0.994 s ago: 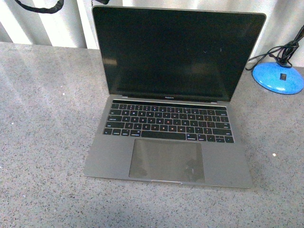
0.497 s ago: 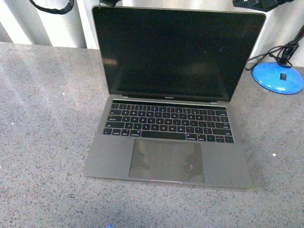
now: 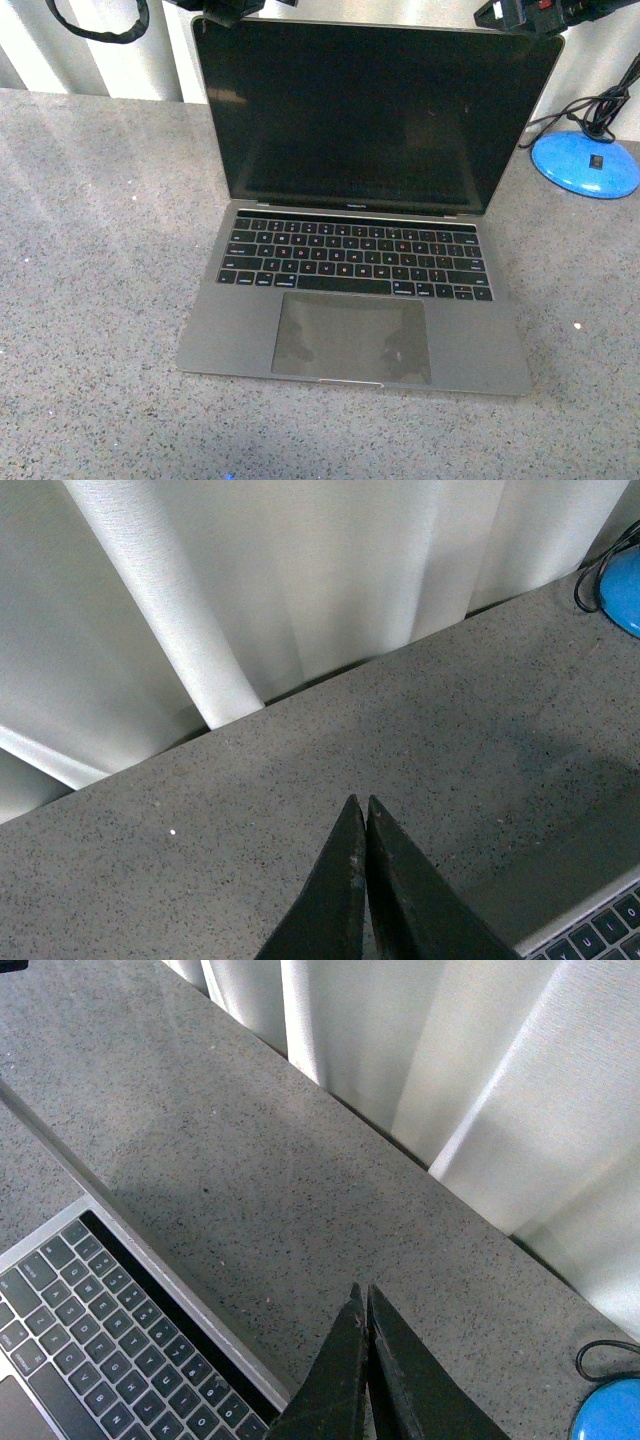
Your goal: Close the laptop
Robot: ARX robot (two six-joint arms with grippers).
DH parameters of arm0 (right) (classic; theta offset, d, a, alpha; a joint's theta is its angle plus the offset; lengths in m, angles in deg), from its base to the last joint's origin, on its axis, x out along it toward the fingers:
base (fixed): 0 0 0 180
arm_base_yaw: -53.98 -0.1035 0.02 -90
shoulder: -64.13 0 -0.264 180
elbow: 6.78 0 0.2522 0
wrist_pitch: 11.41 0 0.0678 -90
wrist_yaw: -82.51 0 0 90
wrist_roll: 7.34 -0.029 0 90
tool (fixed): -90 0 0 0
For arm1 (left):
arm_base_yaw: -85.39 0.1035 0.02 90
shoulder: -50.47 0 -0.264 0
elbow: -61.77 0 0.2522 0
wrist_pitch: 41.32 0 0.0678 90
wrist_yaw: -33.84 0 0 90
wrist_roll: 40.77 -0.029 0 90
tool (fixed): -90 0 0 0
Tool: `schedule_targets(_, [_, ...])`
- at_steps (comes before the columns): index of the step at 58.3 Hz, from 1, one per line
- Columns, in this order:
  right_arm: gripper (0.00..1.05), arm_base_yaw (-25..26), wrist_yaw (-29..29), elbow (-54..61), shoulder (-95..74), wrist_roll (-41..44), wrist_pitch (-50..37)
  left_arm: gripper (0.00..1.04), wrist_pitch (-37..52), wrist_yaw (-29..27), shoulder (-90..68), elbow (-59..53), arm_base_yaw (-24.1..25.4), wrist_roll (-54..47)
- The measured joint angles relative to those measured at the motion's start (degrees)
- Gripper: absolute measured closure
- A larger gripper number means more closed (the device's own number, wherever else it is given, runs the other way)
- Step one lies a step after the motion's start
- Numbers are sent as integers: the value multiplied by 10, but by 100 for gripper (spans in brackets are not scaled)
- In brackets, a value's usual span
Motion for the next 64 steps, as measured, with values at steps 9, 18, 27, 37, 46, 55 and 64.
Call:
schedule_targets(9, [104,-2,0,24,13,-7,-13,101,-9,0,11,-12,0,1])
schedule_targets(18, [104,-5,2,47,25,-18,-28,101,-15,0,22,-24,-1,1])
schedule_targets(27, [104,-10,5,66,35,-32,-40,101,-21,0,32,-35,-2,4])
schedule_targets(37, [104,-14,10,76,38,-43,-47,101,-30,-2,39,-44,-3,19])
schedule_targets(46, [104,-18,9,84,39,-47,-44,101,-59,0,40,-44,-5,21])
schedule_targets(55, [104,-18,7,86,39,-47,-42,101,-65,0,40,-44,-9,20])
schedule_targets(64, [104,-18,5,90,39,-47,-42,101,-65,0,39,-44,-14,20])
